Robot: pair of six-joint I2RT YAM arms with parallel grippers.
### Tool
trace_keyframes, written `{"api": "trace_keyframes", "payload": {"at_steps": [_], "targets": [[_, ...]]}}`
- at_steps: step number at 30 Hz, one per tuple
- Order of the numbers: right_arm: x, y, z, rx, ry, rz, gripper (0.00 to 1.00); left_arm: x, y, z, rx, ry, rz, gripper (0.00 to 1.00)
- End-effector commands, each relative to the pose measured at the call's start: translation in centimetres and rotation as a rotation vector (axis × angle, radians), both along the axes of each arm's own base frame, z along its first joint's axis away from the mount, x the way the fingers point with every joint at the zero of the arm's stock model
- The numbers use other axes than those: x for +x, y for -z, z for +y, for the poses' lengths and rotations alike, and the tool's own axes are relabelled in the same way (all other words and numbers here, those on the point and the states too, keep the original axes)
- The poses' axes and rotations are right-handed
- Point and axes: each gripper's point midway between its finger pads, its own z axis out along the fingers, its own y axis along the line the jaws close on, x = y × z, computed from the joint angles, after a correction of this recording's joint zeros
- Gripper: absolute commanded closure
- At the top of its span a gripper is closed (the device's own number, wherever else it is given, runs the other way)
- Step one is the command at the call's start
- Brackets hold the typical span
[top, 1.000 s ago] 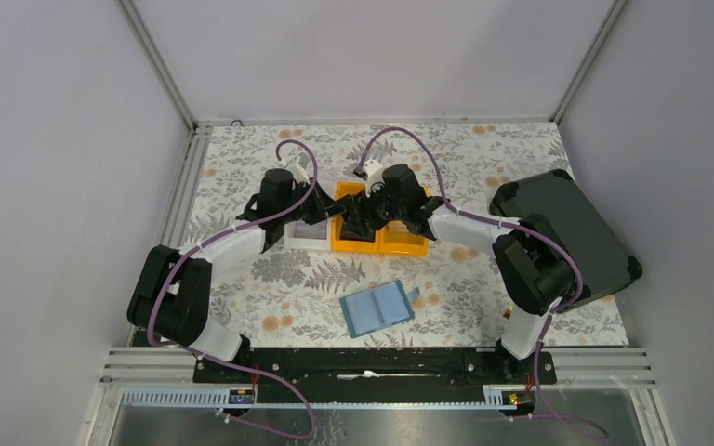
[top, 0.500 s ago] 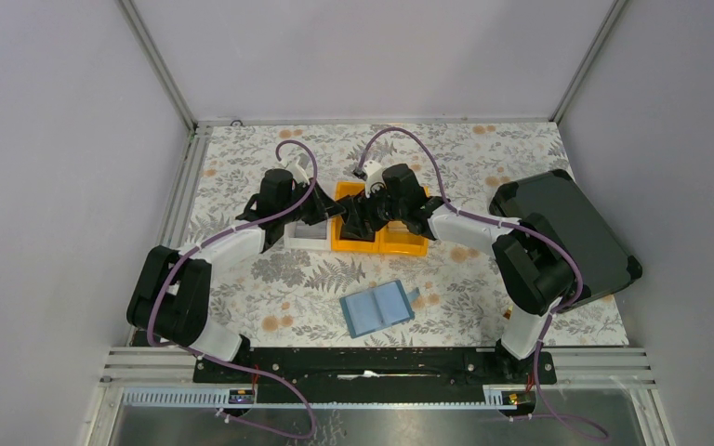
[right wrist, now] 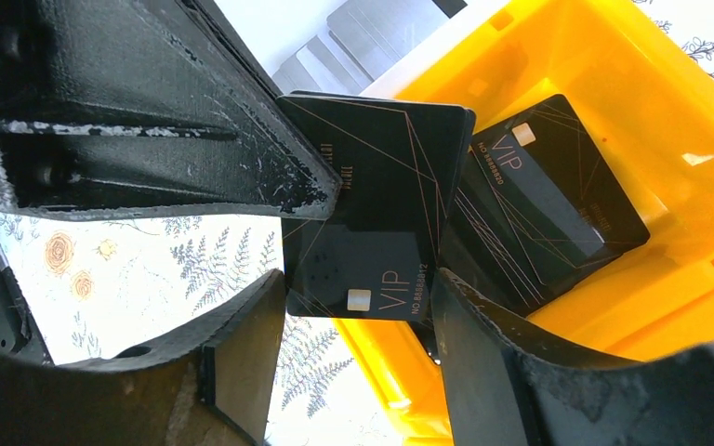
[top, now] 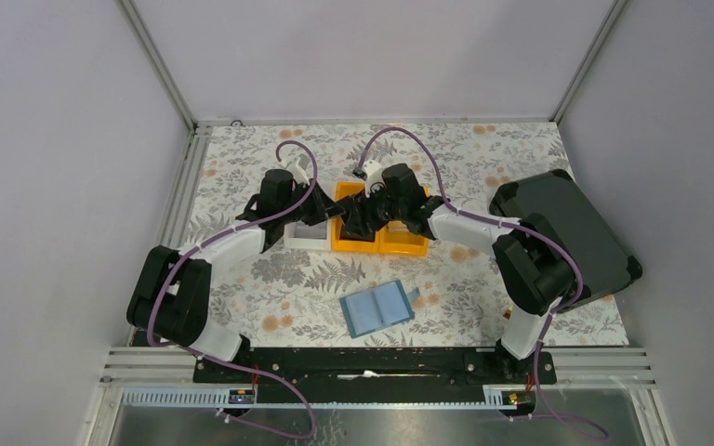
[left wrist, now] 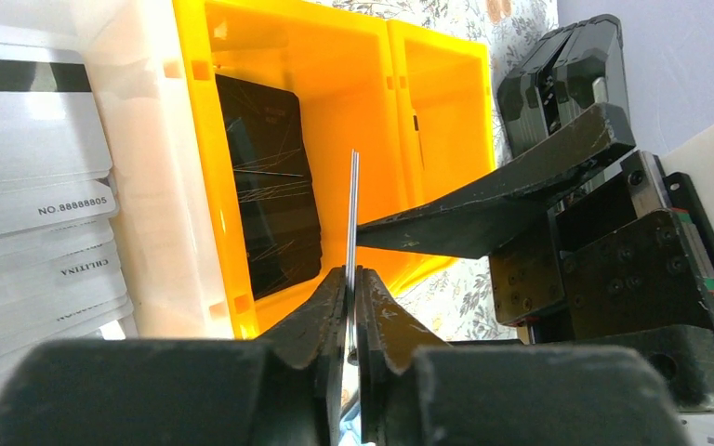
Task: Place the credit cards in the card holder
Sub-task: Pick up the credit card from the storage box.
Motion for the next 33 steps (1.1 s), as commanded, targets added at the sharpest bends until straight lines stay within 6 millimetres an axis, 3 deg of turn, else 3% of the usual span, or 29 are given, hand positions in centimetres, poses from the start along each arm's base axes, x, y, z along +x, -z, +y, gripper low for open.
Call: {"api": "trace_keyframes", "payload": {"at_steps": [1, 3, 7, 14, 24, 33], "targets": [[2.0, -1.1, -0.2, -0.018, 0.068, -0.049, 0.36, 1.5, -2.3, -0.1, -0.012, -0.001, -0.086, 0.83], [2.5, -0.9, -0.5, -0.034, 0.098, -0.057, 0.36, 1.6, -2.1, -0.3, -0.012, 0.005, -0.080, 0.74], [3.3, -0.6, -0.8, -0.053, 0.137, -0.066, 0.35, 1.9, -1.9, -0.4, -0.003, 0.008, -0.081, 0.69], [4.7, 0.0, -1.1, -0.091, 0.191, -0.081, 0.35, 2.3, -1.6, 0.1, 0.040, -0.006, -0.081, 0.50], [4.4, 0.2, -0.9, -0.086, 0.167, -0.081, 0.35, 2.4, -1.9, 0.2, 0.019, -0.024, -0.092, 0.46], [3.7, -0.4, -1.2, -0.039, 0.170, -0.105, 0.38, 2.7, -2.2, 0.8, -0.041, -0.075, -0.079, 0.50]]}}
